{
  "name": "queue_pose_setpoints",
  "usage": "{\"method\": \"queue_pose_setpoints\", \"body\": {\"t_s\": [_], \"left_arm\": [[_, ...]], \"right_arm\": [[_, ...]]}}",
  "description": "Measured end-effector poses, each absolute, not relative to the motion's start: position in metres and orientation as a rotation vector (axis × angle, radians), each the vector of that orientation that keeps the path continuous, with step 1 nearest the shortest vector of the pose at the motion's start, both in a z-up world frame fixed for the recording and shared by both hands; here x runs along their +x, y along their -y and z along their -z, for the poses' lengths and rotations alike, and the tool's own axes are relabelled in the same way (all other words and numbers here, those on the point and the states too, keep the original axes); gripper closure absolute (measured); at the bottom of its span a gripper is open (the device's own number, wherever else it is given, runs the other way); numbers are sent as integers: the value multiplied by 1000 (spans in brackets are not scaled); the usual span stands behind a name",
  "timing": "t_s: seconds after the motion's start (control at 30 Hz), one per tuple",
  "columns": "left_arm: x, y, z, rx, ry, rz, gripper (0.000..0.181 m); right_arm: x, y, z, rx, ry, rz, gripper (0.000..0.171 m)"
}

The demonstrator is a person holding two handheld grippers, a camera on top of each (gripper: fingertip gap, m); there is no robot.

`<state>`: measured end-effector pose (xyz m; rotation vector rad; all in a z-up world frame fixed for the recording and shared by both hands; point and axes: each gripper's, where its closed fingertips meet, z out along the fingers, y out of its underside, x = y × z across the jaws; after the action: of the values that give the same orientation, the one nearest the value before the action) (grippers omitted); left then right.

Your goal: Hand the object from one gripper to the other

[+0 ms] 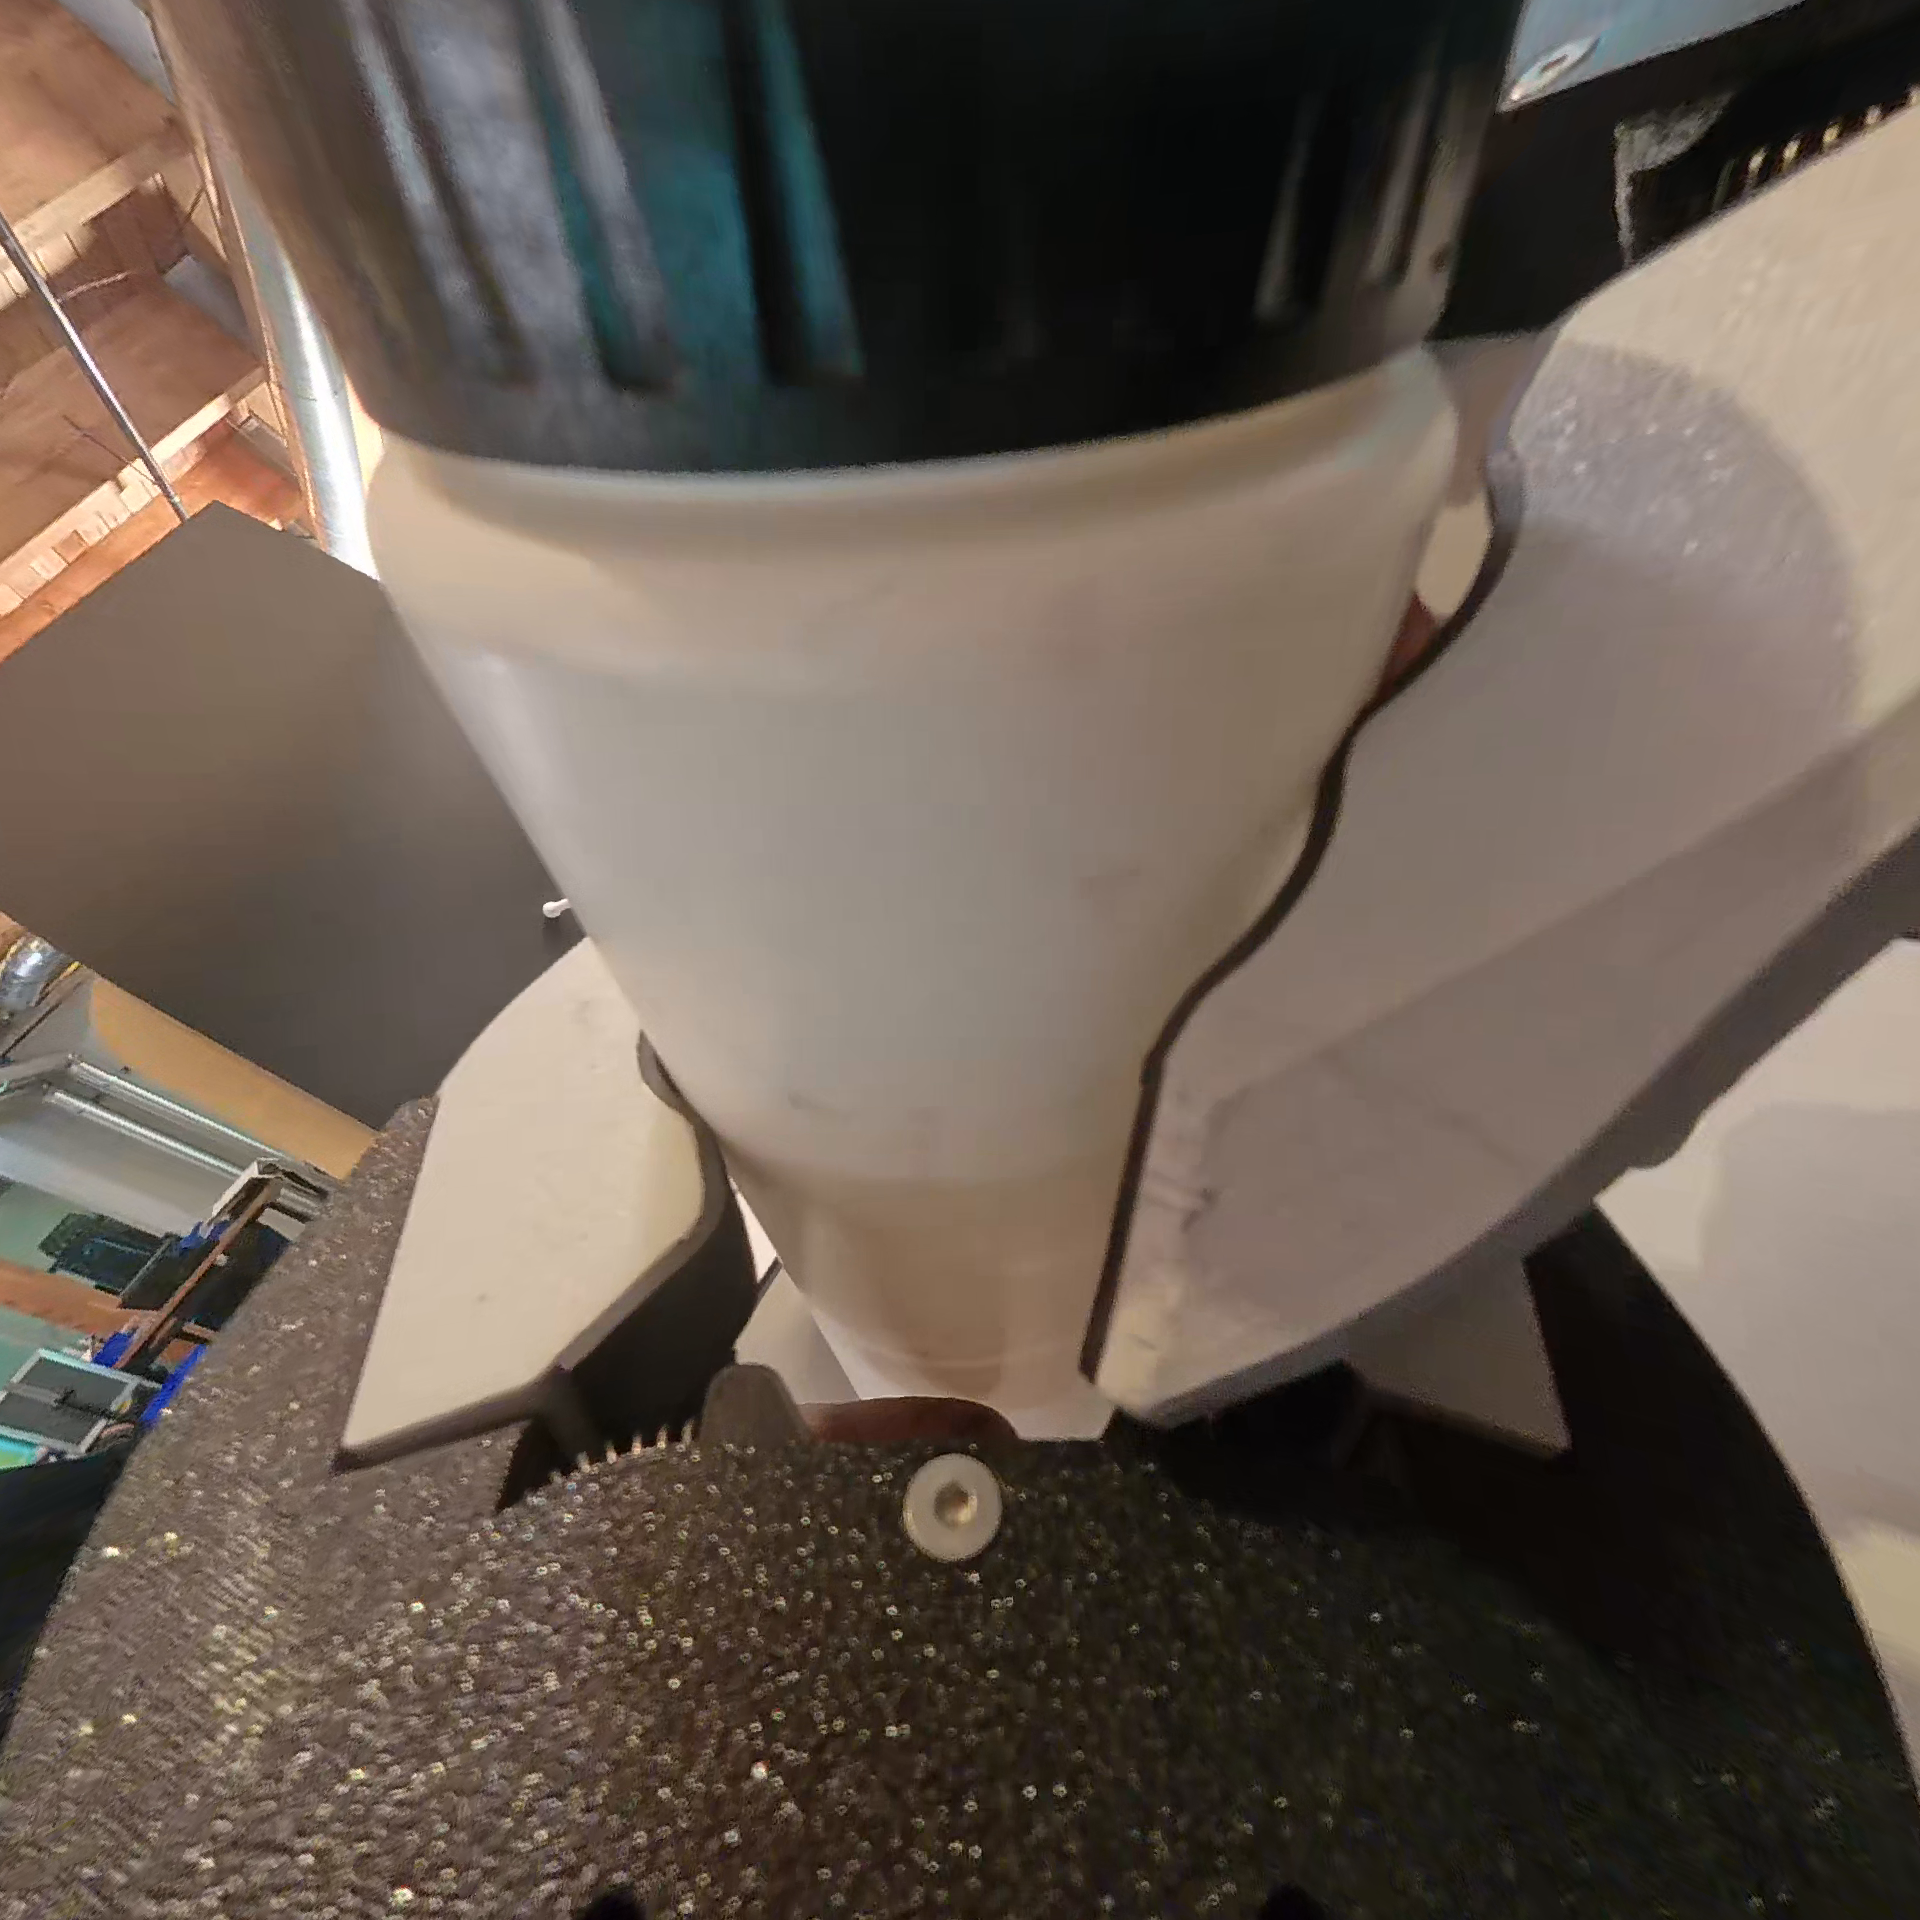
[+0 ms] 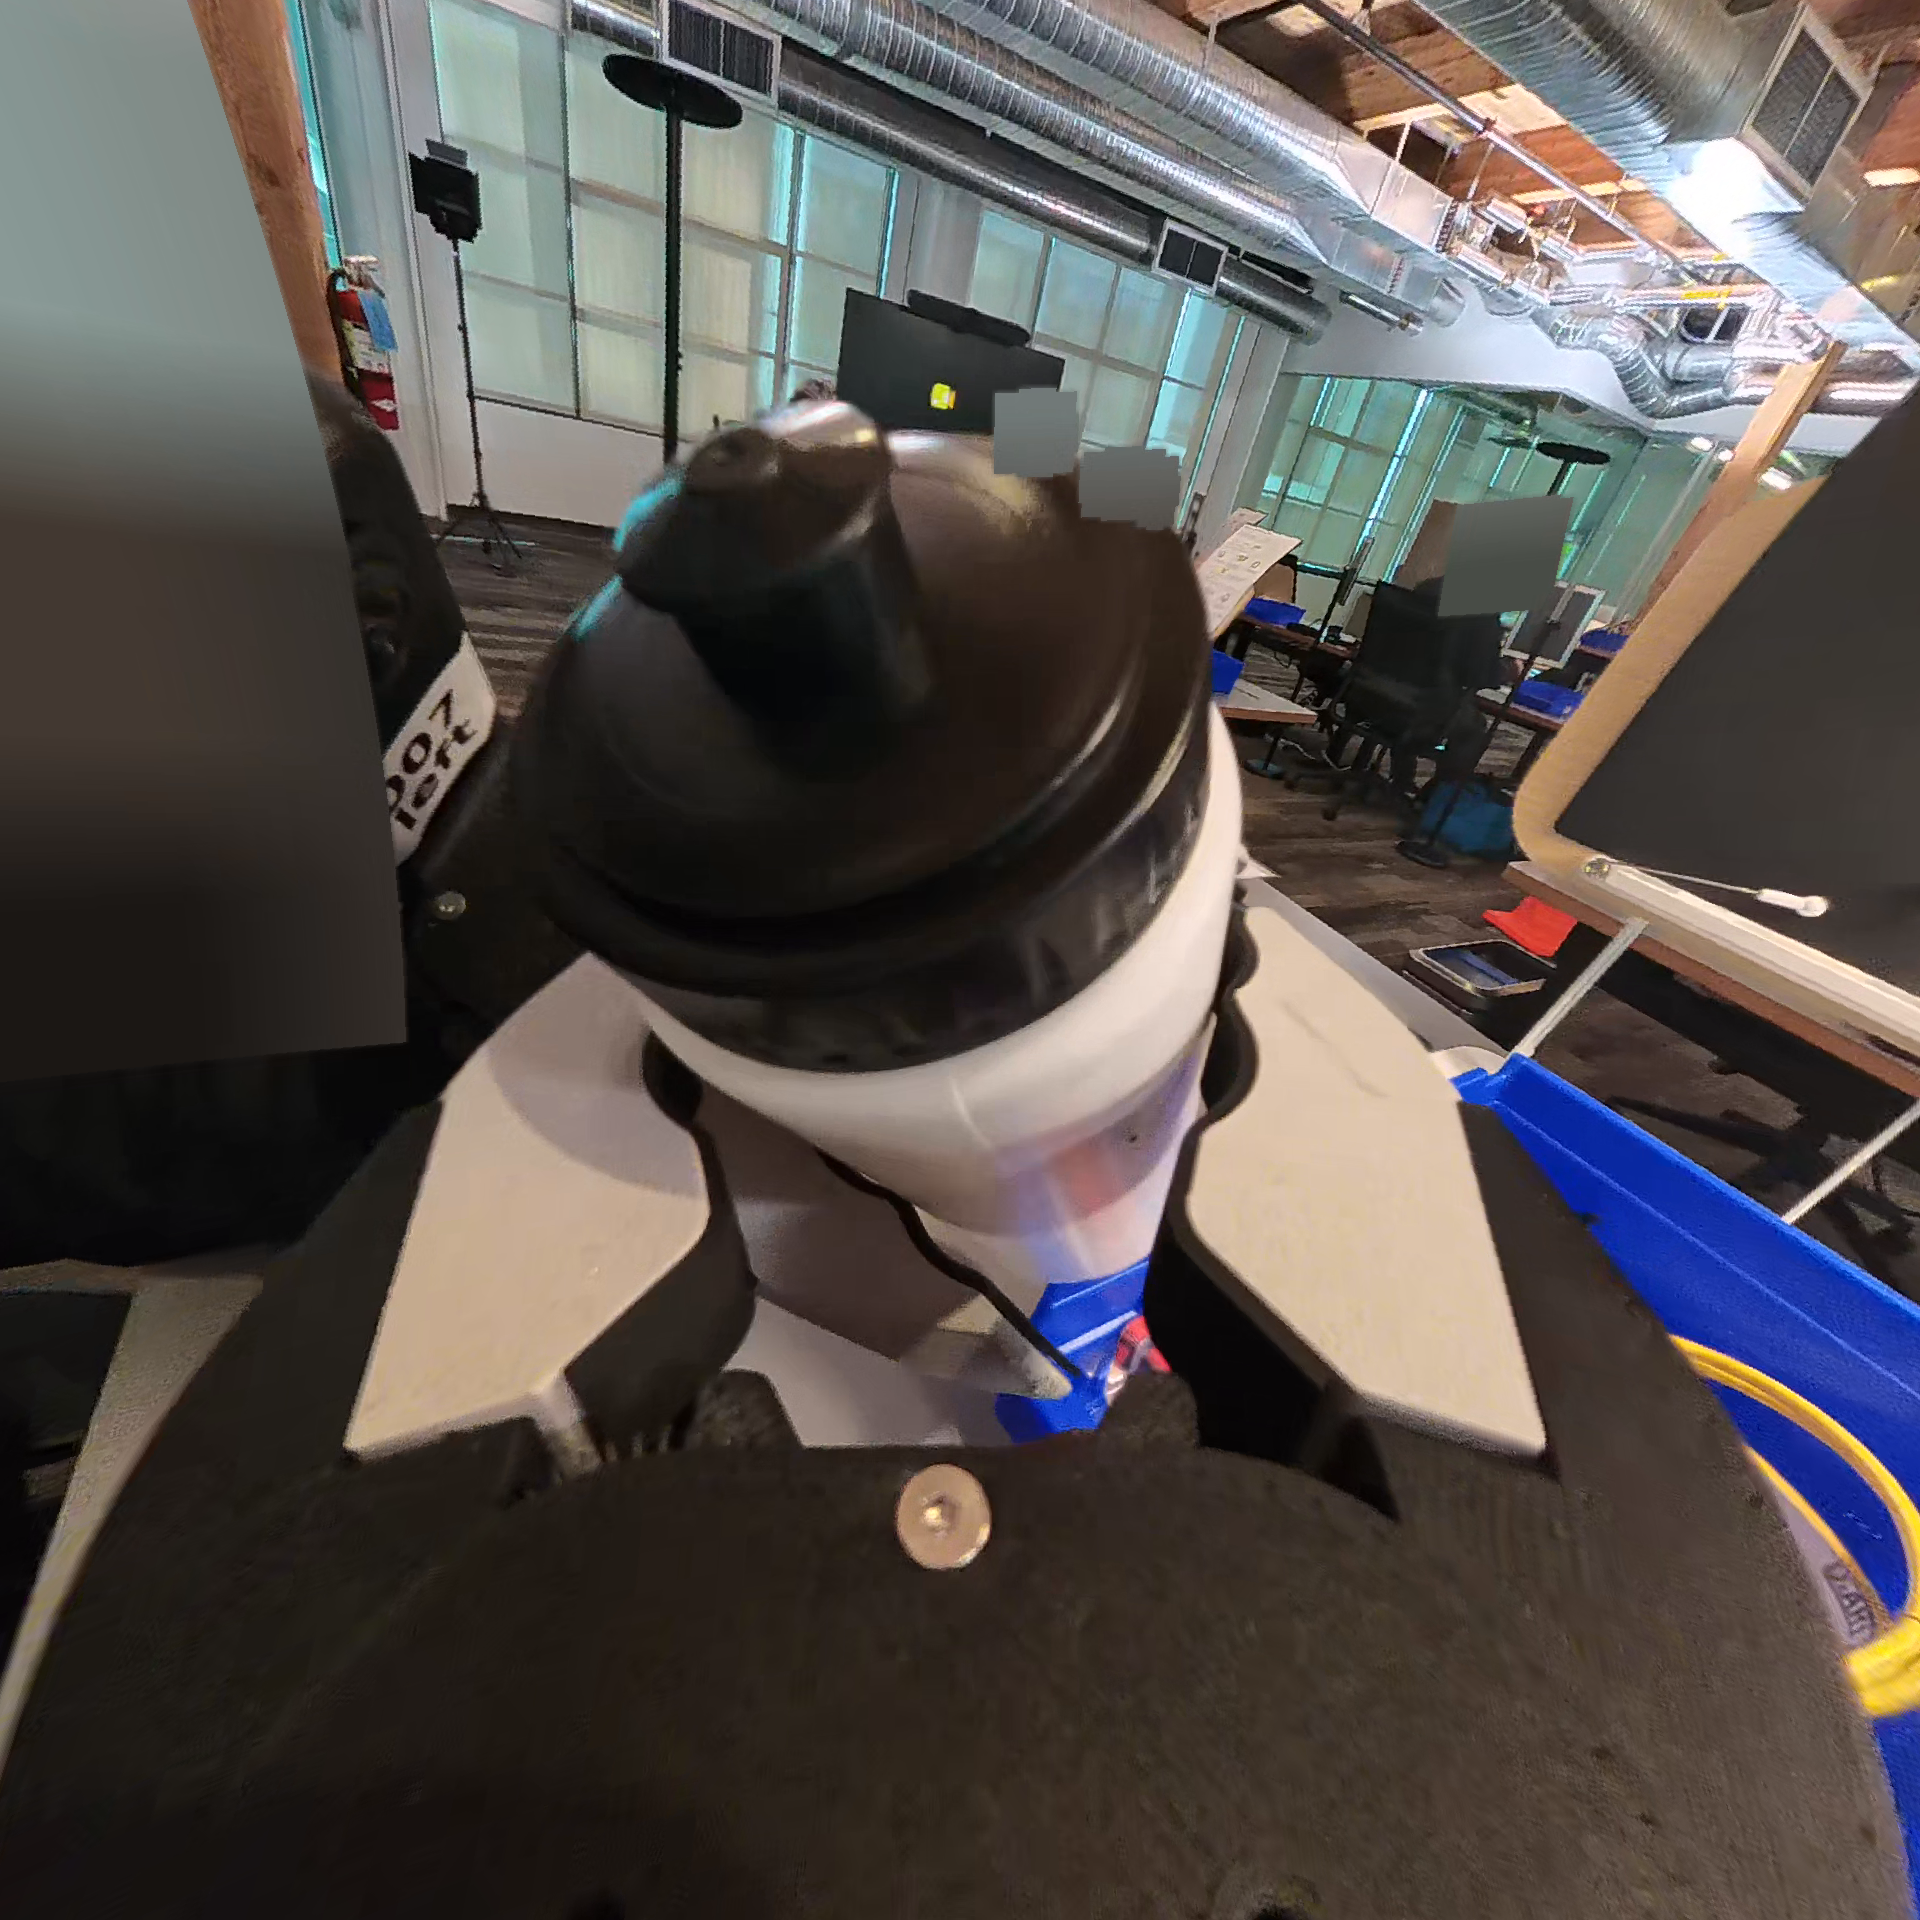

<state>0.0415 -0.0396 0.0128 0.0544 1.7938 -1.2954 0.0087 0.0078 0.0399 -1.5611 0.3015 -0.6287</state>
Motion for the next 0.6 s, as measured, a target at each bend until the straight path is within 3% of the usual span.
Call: {"method": "queue_pose_setpoints", "body": {"t_s": [0.27, 0.4, 0.6], "left_arm": [[27, 34, -8, 126, -1924, 1428, 79], [21, 10, -11, 4, -2023, 1685, 71], [5, -6, 20, -388, -2136, 2151, 75]], "right_arm": [[9, 7, -40, -1525, -369, 407, 77], [9, 36, -48, -1353, -446, 238, 79], [11, 63, -34, -1191, -559, 100, 81]]}}
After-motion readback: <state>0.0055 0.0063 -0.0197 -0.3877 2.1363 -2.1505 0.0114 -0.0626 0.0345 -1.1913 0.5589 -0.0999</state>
